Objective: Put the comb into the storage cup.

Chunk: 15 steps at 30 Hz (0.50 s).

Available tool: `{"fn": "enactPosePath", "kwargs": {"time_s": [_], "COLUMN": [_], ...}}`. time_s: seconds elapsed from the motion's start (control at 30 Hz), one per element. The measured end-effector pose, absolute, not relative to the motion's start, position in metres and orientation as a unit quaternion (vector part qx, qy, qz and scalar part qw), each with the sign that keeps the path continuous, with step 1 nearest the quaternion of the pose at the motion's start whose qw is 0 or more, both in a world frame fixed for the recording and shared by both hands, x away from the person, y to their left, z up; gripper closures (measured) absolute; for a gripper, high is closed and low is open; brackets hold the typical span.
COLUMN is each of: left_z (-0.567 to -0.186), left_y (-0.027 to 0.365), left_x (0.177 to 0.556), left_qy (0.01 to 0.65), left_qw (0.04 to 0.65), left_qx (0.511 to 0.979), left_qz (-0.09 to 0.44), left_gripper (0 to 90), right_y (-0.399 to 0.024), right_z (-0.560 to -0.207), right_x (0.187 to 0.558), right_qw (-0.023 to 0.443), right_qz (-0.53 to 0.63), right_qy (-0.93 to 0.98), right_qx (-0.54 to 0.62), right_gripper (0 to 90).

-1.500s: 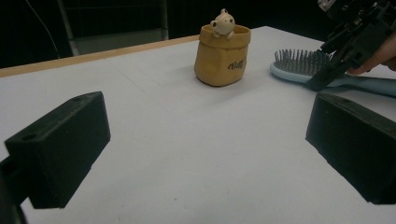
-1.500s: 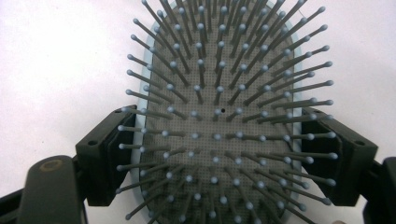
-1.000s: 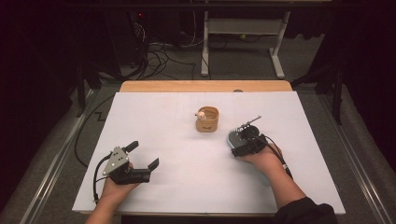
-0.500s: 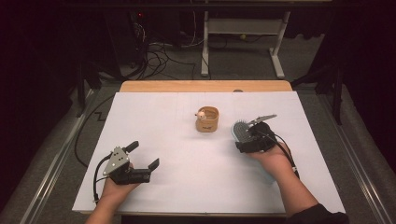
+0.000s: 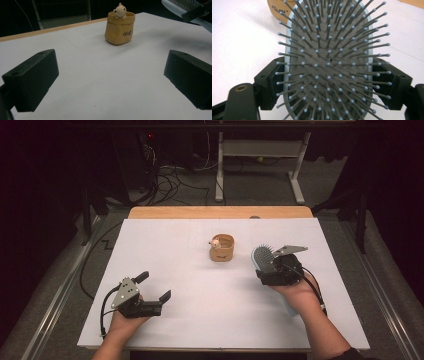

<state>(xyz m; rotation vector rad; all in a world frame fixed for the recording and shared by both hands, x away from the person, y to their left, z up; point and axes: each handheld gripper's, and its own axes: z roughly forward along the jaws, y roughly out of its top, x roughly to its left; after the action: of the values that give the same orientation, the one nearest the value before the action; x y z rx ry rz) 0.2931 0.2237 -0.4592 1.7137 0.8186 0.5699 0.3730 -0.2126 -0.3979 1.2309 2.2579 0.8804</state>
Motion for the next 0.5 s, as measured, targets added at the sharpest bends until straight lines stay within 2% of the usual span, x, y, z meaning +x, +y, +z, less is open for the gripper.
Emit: {"fn": "enactPosePath", "kwargs": {"time_s": [0.5], "left_z": [-0.4573], "left_y": [0.2179], "left_x": [0.2922], "left_qy": [0.338], "left_qw": [0.528], "left_qx": [0.741], "left_qz": [0.24], "left_gripper": [0.0], "right_y": [-0.2094], "right_z": [-0.3956], "right_x": [0.3636], "right_qw": [0.239], "right_qz": [0.346], "right_qy": [0.806], "right_qx": [0.418], "right_gripper": [20.7]}}
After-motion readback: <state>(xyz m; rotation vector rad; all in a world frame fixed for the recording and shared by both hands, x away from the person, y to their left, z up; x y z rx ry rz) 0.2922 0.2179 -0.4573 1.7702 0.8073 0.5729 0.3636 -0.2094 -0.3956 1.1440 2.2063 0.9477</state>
